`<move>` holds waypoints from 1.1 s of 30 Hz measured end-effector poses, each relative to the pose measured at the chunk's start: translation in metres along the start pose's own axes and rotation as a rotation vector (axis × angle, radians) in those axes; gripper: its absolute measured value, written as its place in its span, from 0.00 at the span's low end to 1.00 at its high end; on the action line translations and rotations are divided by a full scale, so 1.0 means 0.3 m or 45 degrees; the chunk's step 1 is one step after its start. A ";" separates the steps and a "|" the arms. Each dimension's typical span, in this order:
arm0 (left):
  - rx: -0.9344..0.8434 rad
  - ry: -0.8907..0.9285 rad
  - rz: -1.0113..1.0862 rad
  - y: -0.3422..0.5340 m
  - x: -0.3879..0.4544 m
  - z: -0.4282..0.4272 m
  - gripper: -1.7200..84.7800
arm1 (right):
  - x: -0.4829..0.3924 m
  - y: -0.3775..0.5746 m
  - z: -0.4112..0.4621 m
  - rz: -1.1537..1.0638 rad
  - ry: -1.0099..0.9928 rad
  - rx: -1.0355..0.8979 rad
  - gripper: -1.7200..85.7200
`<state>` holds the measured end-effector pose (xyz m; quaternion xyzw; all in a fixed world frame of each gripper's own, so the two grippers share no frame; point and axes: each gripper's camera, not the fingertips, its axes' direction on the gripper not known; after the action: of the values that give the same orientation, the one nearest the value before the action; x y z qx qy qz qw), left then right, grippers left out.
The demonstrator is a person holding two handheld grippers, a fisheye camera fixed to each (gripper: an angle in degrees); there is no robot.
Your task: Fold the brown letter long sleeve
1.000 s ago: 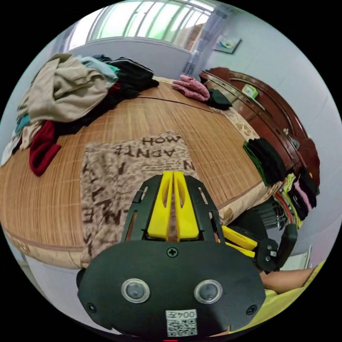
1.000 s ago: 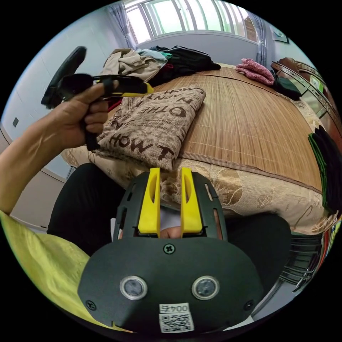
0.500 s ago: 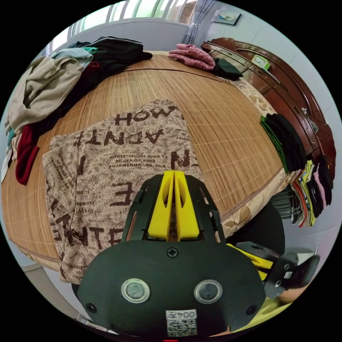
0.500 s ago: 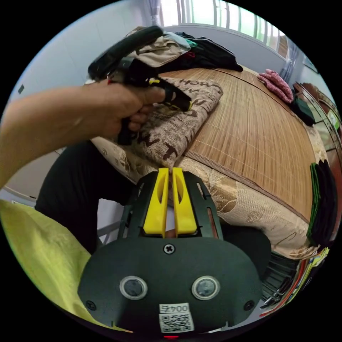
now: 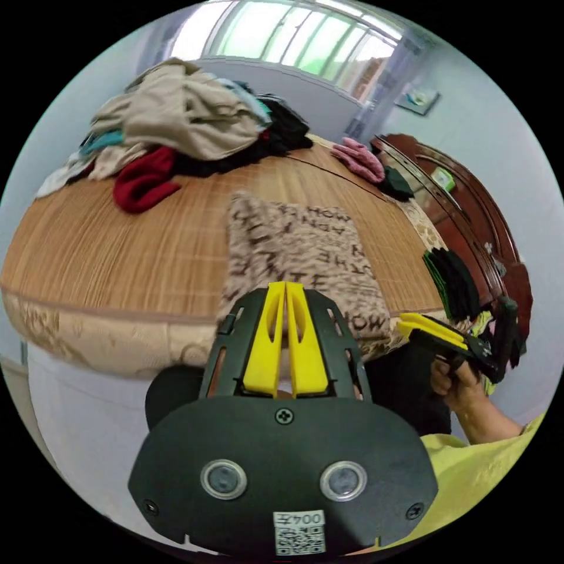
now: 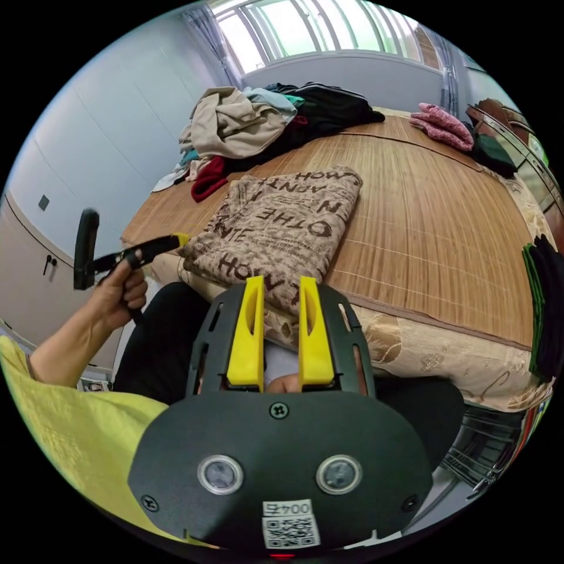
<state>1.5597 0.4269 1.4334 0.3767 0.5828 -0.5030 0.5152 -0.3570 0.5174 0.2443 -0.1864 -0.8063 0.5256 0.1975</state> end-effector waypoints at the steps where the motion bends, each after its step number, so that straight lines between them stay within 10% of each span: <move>1: -0.011 0.025 -0.090 0.055 -0.114 -0.024 0.03 | -0.012 -0.024 0.023 -0.008 0.010 -0.010 0.13; 13: 0.093 0.404 -0.440 0.251 -0.547 0.002 0.10 | -0.095 -0.212 0.293 -0.125 0.185 -0.347 0.11; 25: -0.034 0.051 -0.309 0.280 -0.503 -0.037 0.04 | -0.138 -0.295 0.419 -0.198 0.290 -0.465 0.10; 33: 0.018 0.235 -0.433 0.279 -0.617 -0.077 0.04 | -0.128 -0.342 0.422 -0.200 0.263 -0.475 0.10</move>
<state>1.6691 0.4817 1.5974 0.3210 0.6792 -0.5502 0.3645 -0.3990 0.3611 0.2872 -0.2092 -0.8770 0.3285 0.2815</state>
